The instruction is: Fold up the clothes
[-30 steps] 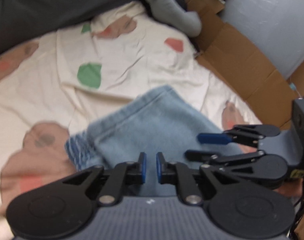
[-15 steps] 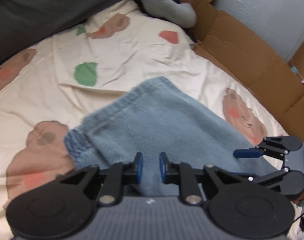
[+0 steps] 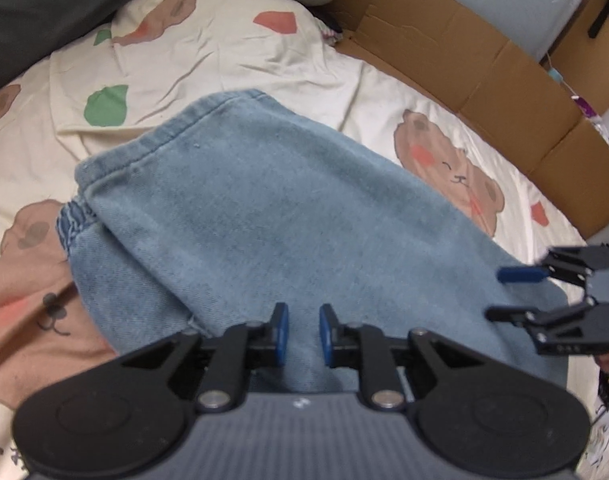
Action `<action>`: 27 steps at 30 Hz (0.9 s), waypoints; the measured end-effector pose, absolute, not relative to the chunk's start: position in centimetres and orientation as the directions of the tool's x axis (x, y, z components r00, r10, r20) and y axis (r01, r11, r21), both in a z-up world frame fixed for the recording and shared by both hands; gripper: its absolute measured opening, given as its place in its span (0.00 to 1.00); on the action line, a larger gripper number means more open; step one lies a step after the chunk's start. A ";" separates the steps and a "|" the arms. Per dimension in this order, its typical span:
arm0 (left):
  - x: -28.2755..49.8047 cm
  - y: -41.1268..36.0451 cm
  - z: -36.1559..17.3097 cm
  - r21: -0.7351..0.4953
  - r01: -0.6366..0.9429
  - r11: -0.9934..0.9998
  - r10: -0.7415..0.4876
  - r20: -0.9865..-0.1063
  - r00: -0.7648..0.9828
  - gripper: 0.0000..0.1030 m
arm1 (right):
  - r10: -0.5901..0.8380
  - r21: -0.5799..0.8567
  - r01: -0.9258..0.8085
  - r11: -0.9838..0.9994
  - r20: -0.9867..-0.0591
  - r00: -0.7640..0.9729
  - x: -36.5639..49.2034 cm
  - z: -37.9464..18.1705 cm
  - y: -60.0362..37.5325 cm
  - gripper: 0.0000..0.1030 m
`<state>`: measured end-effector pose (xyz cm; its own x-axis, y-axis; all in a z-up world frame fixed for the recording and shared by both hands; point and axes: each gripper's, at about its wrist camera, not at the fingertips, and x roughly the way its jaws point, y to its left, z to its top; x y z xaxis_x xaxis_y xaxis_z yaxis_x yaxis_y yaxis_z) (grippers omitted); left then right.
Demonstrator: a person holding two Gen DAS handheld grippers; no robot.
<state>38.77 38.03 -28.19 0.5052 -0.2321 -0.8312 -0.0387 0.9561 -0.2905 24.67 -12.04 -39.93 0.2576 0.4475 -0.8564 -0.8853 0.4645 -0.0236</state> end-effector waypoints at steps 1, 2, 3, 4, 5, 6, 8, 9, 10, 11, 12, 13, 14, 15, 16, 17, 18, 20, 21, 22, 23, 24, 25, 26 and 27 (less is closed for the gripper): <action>38.8 38.0 -28.1 -0.287 -0.044 0.957 -0.226 -0.834 0.504 0.17 | 0.437 -0.033 -0.886 0.463 -0.861 0.260 24.3 -39.9 -12.7 0.54; 38.8 37.9 -28.0 -0.281 -0.050 0.958 -0.219 -0.836 0.503 0.17 | 0.427 -0.037 -0.882 0.471 -0.865 0.264 24.1 -39.9 -13.5 0.54; 38.8 37.7 -27.9 -0.274 -0.053 0.960 -0.211 -0.838 0.503 0.18 | 0.417 -0.039 -0.876 0.481 -0.868 0.268 24.0 -39.9 -14.3 0.54; 38.8 37.5 -27.7 -0.270 -0.055 0.961 -0.207 -0.839 0.502 0.18 | 0.408 -0.041 -0.870 0.492 -0.872 0.272 23.8 -39.9 -15.1 0.54; 38.7 37.3 -27.6 -0.270 -0.059 0.961 -0.205 -0.840 0.502 0.18 | 0.404 -0.035 -0.864 0.503 -0.874 0.270 23.6 -39.8 -15.9 0.54; 38.6 37.0 -27.5 -0.270 -0.058 0.961 -0.206 -0.841 0.500 0.18 | 0.401 -0.032 -0.860 0.510 -0.875 0.271 23.4 -39.7 -16.7 0.54; 38.4 36.4 -27.2 -0.271 -0.046 0.961 -0.214 -0.843 0.493 0.18 | 0.393 -0.037 -0.851 0.525 -0.876 0.280 22.8 -39.6 -18.2 0.54; 38.2 36.1 -27.1 -0.271 -0.037 0.962 -0.219 -0.844 0.489 0.18 | 0.398 -0.024 -0.841 0.540 -0.874 0.280 22.7 -39.5 -19.0 0.54; 38.1 35.8 -27.0 -0.270 -0.027 0.963 -0.223 -0.845 0.486 0.19 | 0.406 -0.009 -0.830 0.557 -0.869 0.282 22.5 -39.3 -19.9 0.54; 37.9 35.5 -26.9 -0.270 -0.023 0.962 -0.226 -0.846 0.483 0.20 | 0.409 -0.006 -0.822 0.570 -0.866 0.289 22.4 -39.3 -20.6 0.54; 37.7 35.2 -26.8 -0.273 -0.024 0.962 -0.228 -0.846 0.482 0.20 | 0.409 -0.006 -0.815 0.580 -0.863 0.298 22.2 -39.3 -21.2 0.53; 37.5 35.0 -26.8 -0.275 -0.022 0.961 -0.232 -0.847 0.478 0.20 | 0.408 -0.011 -0.811 0.585 -0.861 0.305 22.0 -39.3 -21.8 0.53; 37.4 34.8 -26.8 -0.276 -0.017 0.961 -0.235 -0.848 0.474 0.20 | 0.408 -0.017 -0.811 0.584 -0.858 0.312 21.8 -39.3 -22.3 0.53; 37.3 34.6 -26.7 -0.276 -0.014 0.961 -0.237 -0.849 0.472 0.20 | 0.409 -0.023 -0.813 0.582 -0.856 0.317 21.6 -39.3 -22.8 0.53; 37.2 34.5 -26.6 -0.275 -0.013 0.961 -0.237 -0.849 0.472 0.20 | 0.409 -0.028 -0.815 0.579 -0.854 0.320 21.4 -39.3 -23.2 0.53; 37.1 34.4 -26.5 -0.275 -0.013 0.961 -0.236 -0.849 0.472 0.20 | 0.410 -0.037 -0.818 0.574 -0.852 0.326 21.1 -39.3 -23.6 0.53; 37.0 34.3 -26.4 -0.274 -0.012 0.962 -0.236 -0.850 0.471 0.20 | 0.410 -0.047 -0.820 0.570 -0.849 0.333 20.8 -39.4 -24.0 0.53; 36.9 34.1 -26.3 -0.270 -0.008 0.963 -0.235 -0.853 0.467 0.20 | 0.407 -0.051 -0.816 0.575 -0.848 0.340 20.6 -39.7 -24.8 0.53; 36.9 34.0 -26.4 -0.265 -0.003 0.964 -0.234 -0.855 0.463 0.20 | 0.408 -0.051 -0.814 0.578 -0.846 0.343 20.6 -39.9 -25.2 0.53; 36.9 33.9 -26.4 -0.262 0.003 0.965 -0.234 -0.858 0.458 0.20 | 0.409 -0.051 -0.813 0.581 -0.845 0.345 20.5 -40.0 -25.6 0.53; 36.9 33.7 -26.6 -0.258 0.008 0.966 -0.233 -0.860 0.454 0.20 | 0.415 -0.046 -0.809 0.585 -0.840 0.348 20.5 -39.9 -26.0 0.52; 36.9 33.6 -26.7 -0.253 0.013 0.967 -0.232 -0.862 0.451 0.20 | 0.424 -0.040 -0.806 0.590 -0.835 0.351 20.5 -39.7 -26.3 0.52; 37.0 33.4 -26.7 -0.249 0.018 0.968 -0.230 -0.863 0.450 0.20 | 0.434 -0.034 -0.802 0.596 -0.827 0.358 20.5 -39.5 -26.6 0.51; 37.0 33.3 -26.7 -0.246 0.023 0.969 -0.229 -0.863 0.450 0.20 | 0.447 -0.030 -0.798 0.602 -0.815 0.368 20.6 -39.2 -26.7 0.51; 37.0 33.1 -26.7 -0.245 0.028 0.969 -0.231 -0.862 0.451 0.20 | 0.460 -0.026 -0.794 0.608 -0.803 0.379 20.8 -38.9 -26.9 0.51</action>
<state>37.02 33.15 -26.71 0.4514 -0.2310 -0.8619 0.0285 0.9691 -0.2449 20.76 -26.86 -38.85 0.3788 0.4605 -0.8028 -0.7935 0.6080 -0.0257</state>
